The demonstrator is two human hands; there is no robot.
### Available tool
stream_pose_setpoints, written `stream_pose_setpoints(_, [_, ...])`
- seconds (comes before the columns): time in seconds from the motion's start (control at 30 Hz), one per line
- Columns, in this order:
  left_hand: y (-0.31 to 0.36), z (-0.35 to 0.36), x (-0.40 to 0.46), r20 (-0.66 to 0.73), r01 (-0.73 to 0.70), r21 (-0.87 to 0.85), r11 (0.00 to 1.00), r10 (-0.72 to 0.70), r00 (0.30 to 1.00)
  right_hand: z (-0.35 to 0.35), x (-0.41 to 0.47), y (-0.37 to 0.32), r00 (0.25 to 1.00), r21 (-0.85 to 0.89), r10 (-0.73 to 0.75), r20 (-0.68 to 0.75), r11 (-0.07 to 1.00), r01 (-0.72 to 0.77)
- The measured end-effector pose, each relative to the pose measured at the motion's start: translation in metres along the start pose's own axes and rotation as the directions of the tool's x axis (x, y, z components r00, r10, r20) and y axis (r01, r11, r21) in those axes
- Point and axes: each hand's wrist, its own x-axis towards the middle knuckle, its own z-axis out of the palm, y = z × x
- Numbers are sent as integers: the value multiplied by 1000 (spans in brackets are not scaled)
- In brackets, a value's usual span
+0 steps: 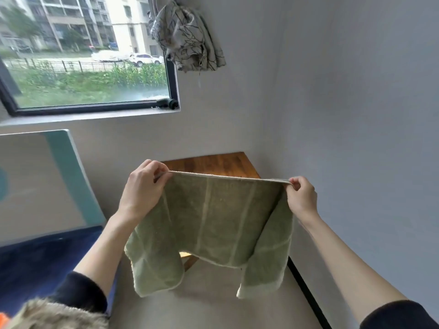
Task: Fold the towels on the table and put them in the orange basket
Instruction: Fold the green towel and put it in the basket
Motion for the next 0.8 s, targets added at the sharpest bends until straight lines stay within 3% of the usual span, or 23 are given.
stream_pose_setpoints(0.2, [-36,30,30,57,150,95,984,-156,986,33,71,-2,997,13,-11,74,1000,10])
stream_pose_setpoints(0.37, [-55,52,42,57,363,87,928,-368,928,52,111,11,986,-2,-38,160,999,39])
stream_pose_setpoints(0.6, [-90,95,67,166,308,126,943,-326,931,91,158,28,975,-70,22,220,997,-7])
stream_pose_setpoints(0.8, [-143,122,108,209,385,224,895,-430,878,145,212,38,955,-284,56,292,958,31])
